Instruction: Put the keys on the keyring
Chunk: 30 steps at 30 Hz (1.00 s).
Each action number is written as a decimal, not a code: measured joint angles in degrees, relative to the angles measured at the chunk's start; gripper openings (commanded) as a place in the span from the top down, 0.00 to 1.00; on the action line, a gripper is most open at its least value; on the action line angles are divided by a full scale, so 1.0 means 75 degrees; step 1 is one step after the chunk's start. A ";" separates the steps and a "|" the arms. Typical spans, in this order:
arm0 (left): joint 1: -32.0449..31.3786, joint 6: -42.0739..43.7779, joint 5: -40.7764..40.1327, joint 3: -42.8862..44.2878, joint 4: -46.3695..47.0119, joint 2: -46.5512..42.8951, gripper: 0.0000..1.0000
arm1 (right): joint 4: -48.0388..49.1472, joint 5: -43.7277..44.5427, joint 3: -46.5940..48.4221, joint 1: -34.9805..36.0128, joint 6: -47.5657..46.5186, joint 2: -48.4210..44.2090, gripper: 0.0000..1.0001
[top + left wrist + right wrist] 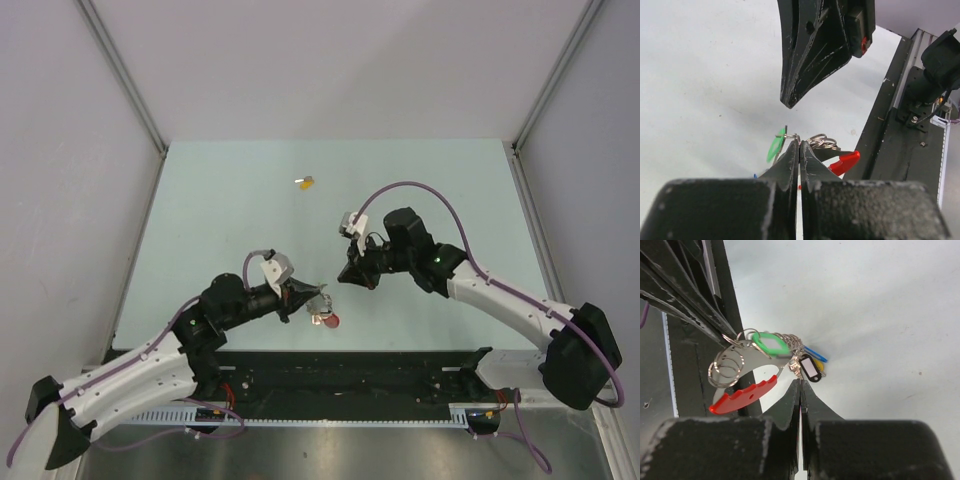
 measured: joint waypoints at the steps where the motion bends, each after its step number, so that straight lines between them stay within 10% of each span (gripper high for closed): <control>1: 0.0000 -0.0006 0.0000 -0.0134 0.0207 -0.0015 0.99 | 0.0000 -0.0023 -0.0006 0.0000 0.0023 0.0012 1.00; 12: 0.0006 0.0294 0.0411 -0.0341 0.0731 0.0102 1.00 | 0.0423 -0.0638 -0.0189 -0.0289 0.0198 -0.0143 0.68; 30: 0.0790 0.1973 0.3037 0.0356 -0.0006 0.0807 1.00 | 0.1005 -0.2640 -0.0466 -0.0428 -0.0396 -0.0361 0.51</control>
